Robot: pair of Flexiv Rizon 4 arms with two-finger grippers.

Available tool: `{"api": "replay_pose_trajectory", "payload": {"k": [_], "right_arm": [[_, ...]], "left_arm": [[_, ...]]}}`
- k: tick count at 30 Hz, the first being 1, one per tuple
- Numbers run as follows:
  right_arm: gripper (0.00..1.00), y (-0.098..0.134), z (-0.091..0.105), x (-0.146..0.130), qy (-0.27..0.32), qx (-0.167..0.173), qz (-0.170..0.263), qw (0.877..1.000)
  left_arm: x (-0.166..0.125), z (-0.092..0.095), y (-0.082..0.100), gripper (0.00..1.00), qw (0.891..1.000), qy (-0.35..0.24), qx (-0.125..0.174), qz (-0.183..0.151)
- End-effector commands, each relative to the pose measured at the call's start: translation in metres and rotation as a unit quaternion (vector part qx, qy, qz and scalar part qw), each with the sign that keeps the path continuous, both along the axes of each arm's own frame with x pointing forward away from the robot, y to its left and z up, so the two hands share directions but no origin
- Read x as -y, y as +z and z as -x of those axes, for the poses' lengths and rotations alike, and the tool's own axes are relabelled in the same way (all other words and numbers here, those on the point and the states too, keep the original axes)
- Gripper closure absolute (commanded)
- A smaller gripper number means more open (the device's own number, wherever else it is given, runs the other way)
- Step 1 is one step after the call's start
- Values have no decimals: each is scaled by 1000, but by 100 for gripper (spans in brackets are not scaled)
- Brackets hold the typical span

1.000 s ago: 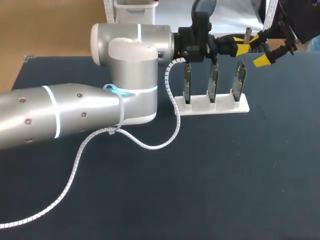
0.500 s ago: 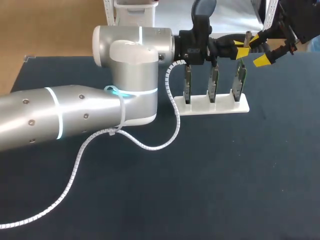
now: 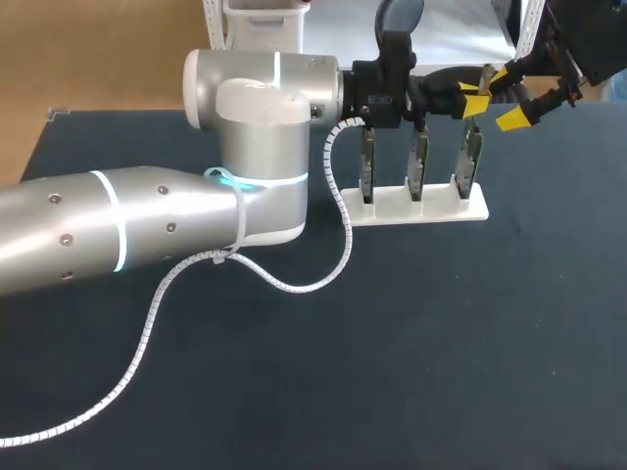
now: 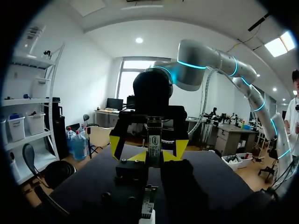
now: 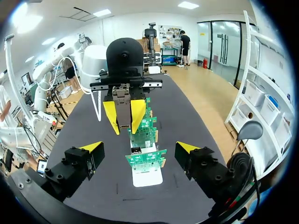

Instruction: Pick up the optical module with the left hand, and insert it into the network port with the right hand.

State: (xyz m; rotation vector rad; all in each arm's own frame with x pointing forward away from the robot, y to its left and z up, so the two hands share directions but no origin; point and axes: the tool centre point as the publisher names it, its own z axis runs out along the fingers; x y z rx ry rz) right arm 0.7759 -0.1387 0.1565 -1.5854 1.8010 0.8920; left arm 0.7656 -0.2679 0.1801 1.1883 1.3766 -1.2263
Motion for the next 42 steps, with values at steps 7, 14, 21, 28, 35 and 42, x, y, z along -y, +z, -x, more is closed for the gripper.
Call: {"api": "replay_pose_trajectory", "payload": {"k": [7, 14, 21, 28, 35, 42], "right_arm": [[0, 0, 2, 0, -2, 2, 0, 1000], [0, 0, 2, 0, -2, 2, 0, 1000], [0, 0, 2, 0, -2, 2, 0, 1000], [0, 0, 2, 0, -2, 2, 0, 1000], [0, 0, 2, 0, -2, 2, 0, 1000], [0, 0, 2, 0, -2, 2, 0, 1000]], "left_arm": [[5, -1, -1, 100, 1000, -8, -5, -4], [4, 0, -3, 100, 1000, -1, -7, -6], [3, 0, -3, 100, 1000, 1, -11, -11], [2, 0, -6, 100, 1000, 2, -25, -7], [3, -1, -7, 100, 1000, 0, -24, -7], [3, -1, -8, 100, 1000, -1, -17, -14]]}}
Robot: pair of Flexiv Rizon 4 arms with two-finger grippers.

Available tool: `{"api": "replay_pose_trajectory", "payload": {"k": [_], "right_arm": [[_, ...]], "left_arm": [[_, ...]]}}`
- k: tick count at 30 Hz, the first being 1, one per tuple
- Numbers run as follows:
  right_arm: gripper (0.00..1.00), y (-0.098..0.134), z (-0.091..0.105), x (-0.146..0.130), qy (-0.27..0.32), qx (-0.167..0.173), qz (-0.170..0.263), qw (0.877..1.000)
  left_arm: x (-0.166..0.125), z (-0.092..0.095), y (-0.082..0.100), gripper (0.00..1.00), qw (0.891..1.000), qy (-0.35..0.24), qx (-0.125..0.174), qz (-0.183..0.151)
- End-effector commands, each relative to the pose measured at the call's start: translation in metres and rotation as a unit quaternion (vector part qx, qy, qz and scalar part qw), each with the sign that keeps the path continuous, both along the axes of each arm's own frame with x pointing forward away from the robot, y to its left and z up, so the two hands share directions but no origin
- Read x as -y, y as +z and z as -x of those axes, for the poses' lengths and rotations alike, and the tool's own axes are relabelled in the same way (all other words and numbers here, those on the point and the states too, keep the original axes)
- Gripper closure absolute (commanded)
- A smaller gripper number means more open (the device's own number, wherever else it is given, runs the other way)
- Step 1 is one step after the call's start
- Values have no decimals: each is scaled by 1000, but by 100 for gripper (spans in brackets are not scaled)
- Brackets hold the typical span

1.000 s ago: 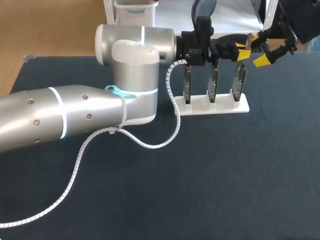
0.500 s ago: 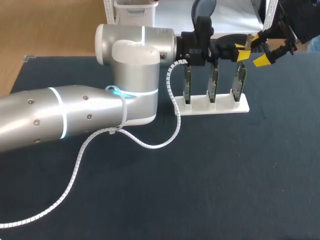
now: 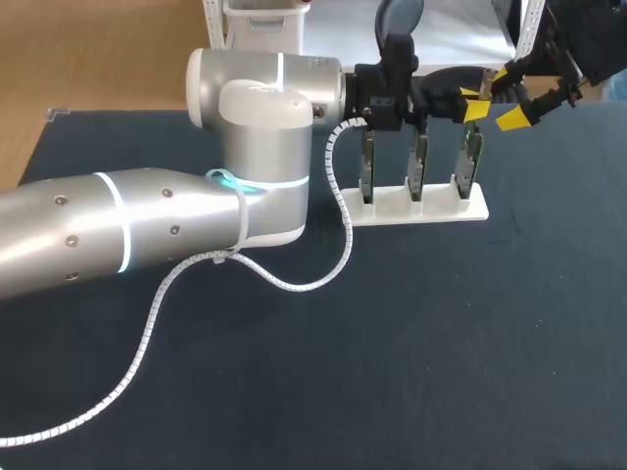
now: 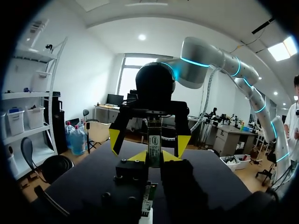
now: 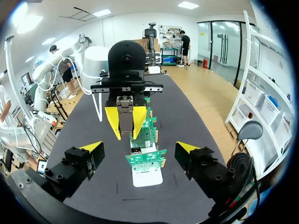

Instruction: Pick up the optical module with the left hand, and insert it into the network port with the right hand.

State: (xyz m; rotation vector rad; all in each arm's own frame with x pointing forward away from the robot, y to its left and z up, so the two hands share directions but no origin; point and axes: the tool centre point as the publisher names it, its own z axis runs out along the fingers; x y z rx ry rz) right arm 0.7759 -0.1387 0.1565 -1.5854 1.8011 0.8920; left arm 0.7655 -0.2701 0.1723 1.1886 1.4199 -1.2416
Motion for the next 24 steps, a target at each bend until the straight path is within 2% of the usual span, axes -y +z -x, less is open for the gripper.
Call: {"api": "replay_pose_trajectory", "payload": {"k": [1, 24], "right_arm": [[0, 0, 2, 0, -2, 2, 0, 1000], [0, 0, 2, 0, -2, 2, 0, 1000]], "left_arm": [[1, -1, 0, 100, 1000, 0, 1, -1], [3, -5, -3, 100, 1000, -9, -7, -3]]}}
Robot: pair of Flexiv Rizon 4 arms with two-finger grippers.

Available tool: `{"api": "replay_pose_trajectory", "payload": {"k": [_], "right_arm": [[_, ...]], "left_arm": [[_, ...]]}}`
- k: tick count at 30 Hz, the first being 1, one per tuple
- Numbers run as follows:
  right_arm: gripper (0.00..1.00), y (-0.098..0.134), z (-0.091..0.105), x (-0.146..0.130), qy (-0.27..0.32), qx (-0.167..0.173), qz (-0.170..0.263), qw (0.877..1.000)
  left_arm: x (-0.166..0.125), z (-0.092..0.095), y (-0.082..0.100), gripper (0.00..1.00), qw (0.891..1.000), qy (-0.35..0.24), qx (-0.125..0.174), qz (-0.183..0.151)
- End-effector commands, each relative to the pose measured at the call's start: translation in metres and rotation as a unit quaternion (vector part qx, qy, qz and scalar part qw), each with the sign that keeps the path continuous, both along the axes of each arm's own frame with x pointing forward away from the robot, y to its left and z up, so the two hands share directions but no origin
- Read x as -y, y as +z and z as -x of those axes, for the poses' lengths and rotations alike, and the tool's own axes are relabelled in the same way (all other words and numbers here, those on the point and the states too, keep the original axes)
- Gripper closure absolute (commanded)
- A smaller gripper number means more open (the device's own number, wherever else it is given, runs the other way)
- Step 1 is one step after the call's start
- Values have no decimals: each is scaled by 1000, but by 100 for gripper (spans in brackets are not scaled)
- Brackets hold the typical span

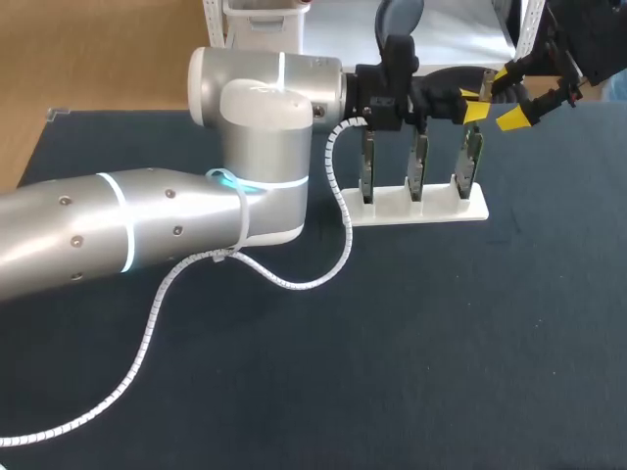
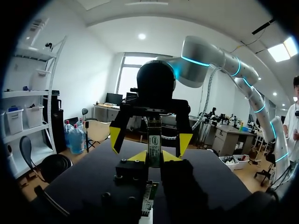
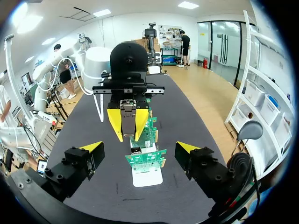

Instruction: Pick up the optical module with the left hand, and insert it into the network port with the right hand.

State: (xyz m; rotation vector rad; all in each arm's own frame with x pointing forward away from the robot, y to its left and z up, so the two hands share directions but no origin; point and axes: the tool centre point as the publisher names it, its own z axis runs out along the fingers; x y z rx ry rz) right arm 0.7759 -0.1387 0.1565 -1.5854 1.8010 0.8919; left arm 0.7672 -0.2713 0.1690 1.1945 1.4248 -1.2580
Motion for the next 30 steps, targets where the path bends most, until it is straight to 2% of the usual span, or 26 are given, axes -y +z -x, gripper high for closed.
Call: {"api": "replay_pose_trajectory", "payload": {"k": [1, 4, 17, 30], "right_arm": [[0, 0, 2, 0, -2, 2, 0, 1000], [0, 8, 1, 1, -4, 8, 1, 1000], [0, 40, 1, 5, -9, 26, -47, 999], [0, 47, 3, -10, 13, 31, -68, 997]], "left_arm": [[2, -3, 0, 100, 1000, -3, -1, -2], [2, -3, 0, 100, 1000, -3, -1, -2], [2, -3, 0, 100, 1000, -3, -1, -2], [2, -3, 0, 100, 1000, -3, -1, -2]]}}
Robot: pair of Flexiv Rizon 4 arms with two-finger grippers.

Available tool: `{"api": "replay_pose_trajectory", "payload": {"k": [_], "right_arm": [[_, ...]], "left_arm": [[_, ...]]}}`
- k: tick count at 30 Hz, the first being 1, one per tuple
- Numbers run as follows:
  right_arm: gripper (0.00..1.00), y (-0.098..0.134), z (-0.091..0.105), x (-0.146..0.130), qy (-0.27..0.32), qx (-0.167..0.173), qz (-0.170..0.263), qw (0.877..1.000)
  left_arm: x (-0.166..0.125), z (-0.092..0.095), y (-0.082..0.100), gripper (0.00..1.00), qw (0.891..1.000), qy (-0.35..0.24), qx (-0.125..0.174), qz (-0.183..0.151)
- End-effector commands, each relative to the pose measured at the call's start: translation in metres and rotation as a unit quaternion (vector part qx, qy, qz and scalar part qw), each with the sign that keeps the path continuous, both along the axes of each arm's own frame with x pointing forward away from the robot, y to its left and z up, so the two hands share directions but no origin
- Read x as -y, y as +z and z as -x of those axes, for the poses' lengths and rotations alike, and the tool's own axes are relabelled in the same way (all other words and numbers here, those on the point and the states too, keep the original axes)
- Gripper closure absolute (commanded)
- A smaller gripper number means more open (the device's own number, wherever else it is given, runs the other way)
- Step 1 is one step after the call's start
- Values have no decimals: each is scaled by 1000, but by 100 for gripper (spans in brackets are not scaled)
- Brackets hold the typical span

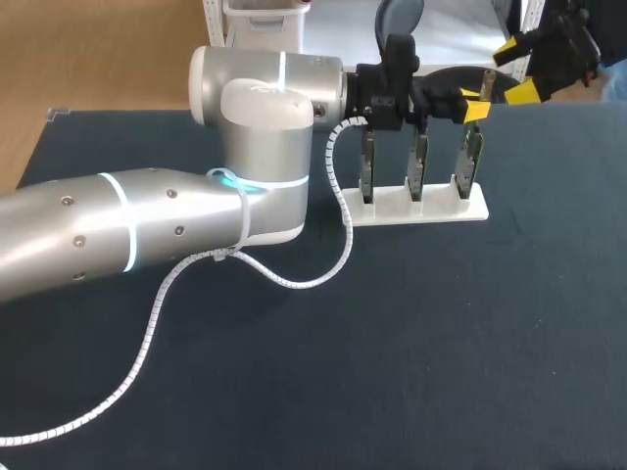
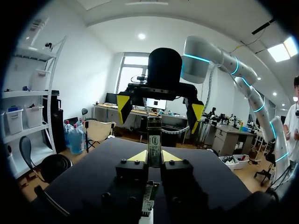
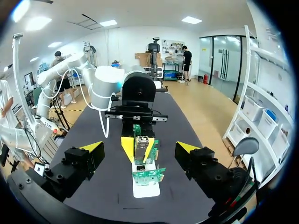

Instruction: Pick up the optical module with the left hand, and insert it into the network port with the right hand.

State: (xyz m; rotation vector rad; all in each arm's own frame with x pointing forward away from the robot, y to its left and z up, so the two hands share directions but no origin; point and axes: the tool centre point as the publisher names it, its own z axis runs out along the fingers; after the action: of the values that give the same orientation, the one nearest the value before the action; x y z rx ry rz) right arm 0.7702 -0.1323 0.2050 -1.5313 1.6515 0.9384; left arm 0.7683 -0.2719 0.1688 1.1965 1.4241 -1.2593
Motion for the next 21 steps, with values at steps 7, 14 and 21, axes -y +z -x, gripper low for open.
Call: {"api": "replay_pose_trajectory", "payload": {"k": [7, 14, 21], "right_arm": [[0, -2, -4, -11, 11, -2, -6, 1000], [0, -1, -6, -15, 20, -3, -14, 1000], [0, -2, -7, -17, 27, -5, -11, 1000]], "left_arm": [[1, -2, 0, 100, 1000, -2, -1, -2], [1, -2, 0, 100, 1000, -2, -1, -2], [1, -2, 0, 100, 1000, -2, -1, -2]]}}
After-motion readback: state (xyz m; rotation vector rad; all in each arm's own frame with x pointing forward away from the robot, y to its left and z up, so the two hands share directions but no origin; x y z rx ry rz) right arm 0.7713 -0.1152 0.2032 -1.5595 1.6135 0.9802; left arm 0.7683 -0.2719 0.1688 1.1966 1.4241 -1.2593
